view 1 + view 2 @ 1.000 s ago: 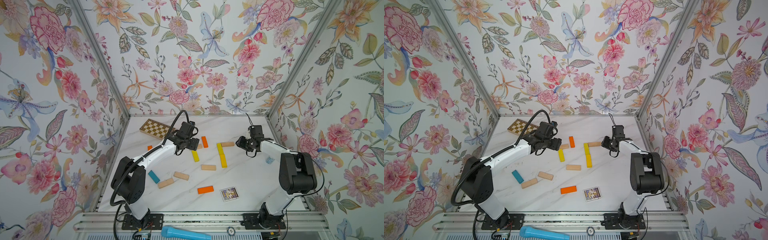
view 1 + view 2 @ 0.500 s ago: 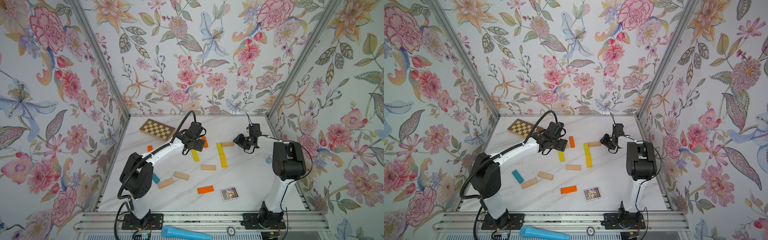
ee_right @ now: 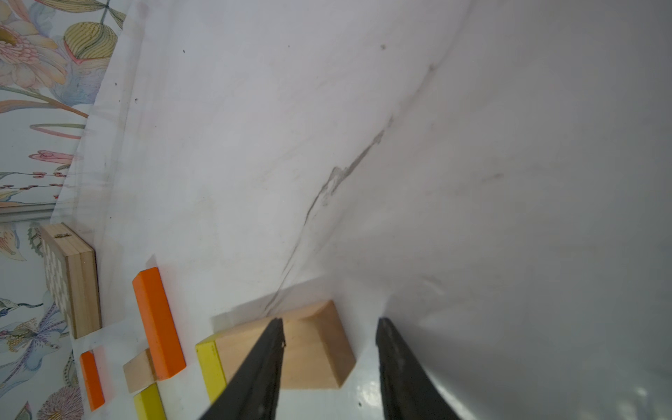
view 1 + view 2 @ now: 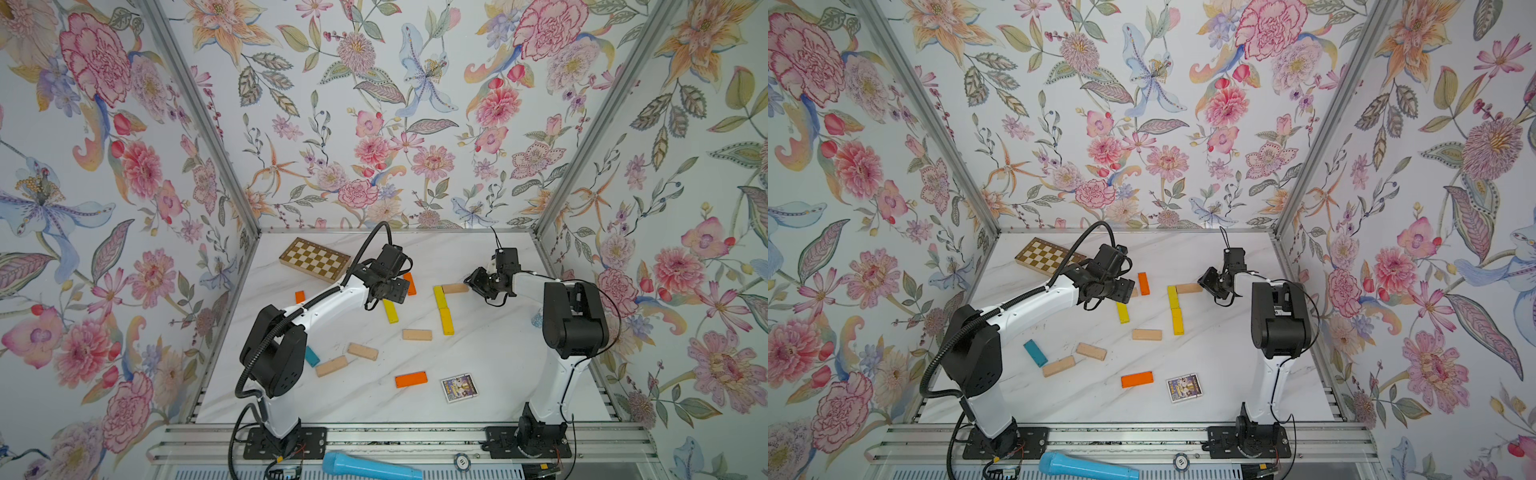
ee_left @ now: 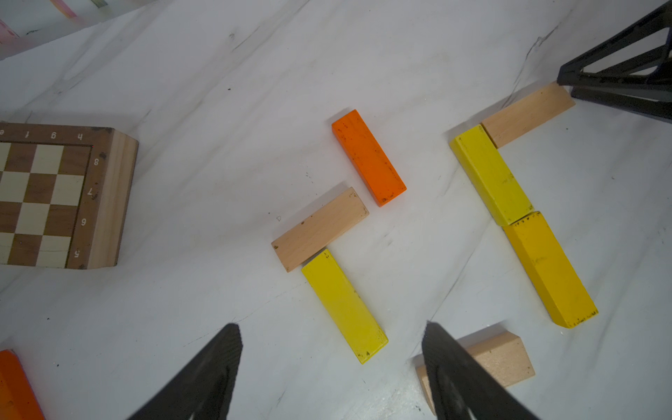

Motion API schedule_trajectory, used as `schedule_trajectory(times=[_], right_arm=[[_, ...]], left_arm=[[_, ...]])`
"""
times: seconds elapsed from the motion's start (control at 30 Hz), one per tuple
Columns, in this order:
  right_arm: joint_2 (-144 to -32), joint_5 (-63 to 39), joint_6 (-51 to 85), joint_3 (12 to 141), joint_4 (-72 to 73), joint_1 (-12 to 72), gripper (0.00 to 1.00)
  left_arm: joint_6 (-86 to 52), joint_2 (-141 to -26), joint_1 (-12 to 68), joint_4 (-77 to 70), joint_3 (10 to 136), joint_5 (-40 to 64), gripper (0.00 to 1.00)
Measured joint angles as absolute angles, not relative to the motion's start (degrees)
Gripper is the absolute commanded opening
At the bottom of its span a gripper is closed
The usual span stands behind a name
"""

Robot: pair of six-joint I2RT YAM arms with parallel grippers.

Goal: Assemble the number 6 with building blocks
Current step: Adjust the building block at the center of the board.

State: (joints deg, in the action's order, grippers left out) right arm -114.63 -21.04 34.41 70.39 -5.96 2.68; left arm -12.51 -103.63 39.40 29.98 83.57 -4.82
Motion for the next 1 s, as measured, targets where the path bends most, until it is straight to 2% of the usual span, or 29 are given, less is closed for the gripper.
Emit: schedule_trajectory(times=[1.0], right_arm=[[-116.0,-21.2,34.6,72.9,-6.7,4.4,0.42]], left_arm=[[-12.5,-103.6,39.4,30.0,83.6,-4.8,0.82]])
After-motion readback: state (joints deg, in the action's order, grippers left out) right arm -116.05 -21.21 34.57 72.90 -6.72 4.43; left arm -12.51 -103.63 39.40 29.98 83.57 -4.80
